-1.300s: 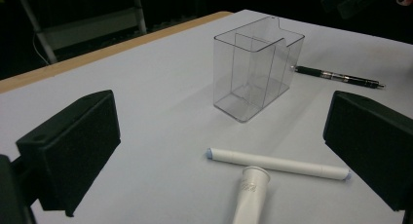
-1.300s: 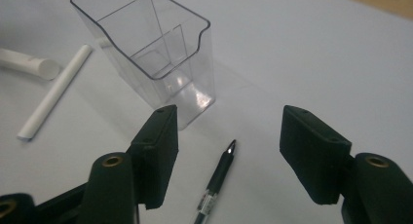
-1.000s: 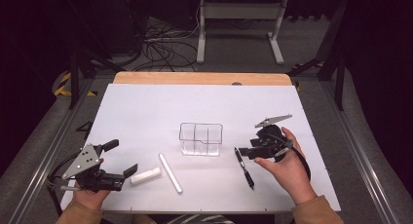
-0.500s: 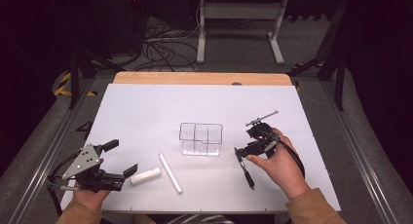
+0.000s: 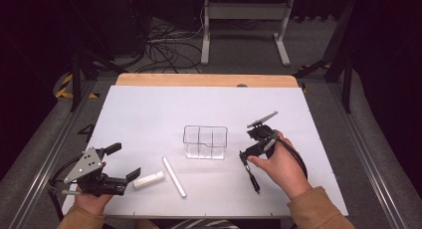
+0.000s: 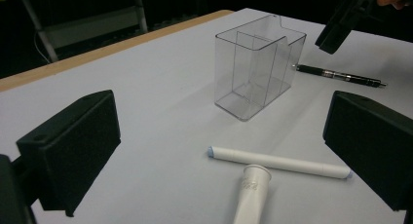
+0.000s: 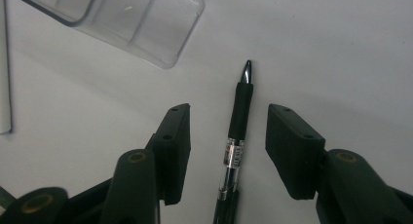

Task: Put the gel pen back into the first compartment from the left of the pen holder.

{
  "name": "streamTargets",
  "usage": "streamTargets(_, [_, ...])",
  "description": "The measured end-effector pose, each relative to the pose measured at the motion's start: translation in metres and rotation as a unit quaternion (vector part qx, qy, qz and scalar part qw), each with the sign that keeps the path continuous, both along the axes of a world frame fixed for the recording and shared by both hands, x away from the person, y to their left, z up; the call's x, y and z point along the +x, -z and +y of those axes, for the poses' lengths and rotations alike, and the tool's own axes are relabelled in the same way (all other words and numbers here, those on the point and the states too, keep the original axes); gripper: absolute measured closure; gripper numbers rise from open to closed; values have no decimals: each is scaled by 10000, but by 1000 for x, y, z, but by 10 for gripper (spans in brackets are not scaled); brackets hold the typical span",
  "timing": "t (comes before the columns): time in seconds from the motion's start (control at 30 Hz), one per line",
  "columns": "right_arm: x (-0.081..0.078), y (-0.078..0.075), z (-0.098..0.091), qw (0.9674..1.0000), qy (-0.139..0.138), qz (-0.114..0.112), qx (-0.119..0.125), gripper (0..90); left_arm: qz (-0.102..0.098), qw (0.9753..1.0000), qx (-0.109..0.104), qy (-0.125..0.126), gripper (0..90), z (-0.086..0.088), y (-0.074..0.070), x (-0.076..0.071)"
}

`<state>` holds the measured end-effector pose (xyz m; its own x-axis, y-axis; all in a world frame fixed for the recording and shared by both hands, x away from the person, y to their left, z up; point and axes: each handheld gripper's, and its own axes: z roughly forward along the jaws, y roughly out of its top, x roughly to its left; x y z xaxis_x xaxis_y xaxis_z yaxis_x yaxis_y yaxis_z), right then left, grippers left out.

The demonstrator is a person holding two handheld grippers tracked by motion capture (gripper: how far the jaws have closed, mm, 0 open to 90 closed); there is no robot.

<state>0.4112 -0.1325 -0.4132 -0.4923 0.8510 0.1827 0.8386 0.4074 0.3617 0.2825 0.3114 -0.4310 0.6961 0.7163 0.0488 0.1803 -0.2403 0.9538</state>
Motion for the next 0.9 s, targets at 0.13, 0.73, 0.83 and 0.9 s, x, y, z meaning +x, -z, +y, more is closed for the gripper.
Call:
streamTargets(0.13, [2,4,2,9999,66,130,-31,547,-20,10000,2,3,10,0,0,0])
streamTargets(0.73, [6,19,10,9965,437,596,-397,645,3,10000,-33,-1,10,1,0,0])
streamTargets(0.83, [6,22,11,9956,475,644,-490,655,-1,10000,-33,-3,10,1,0,0])
streamTargets(0.9, [7,24,12,9951,484,687,-520,656,-1,10000,-36,-3,10,1,0,1])
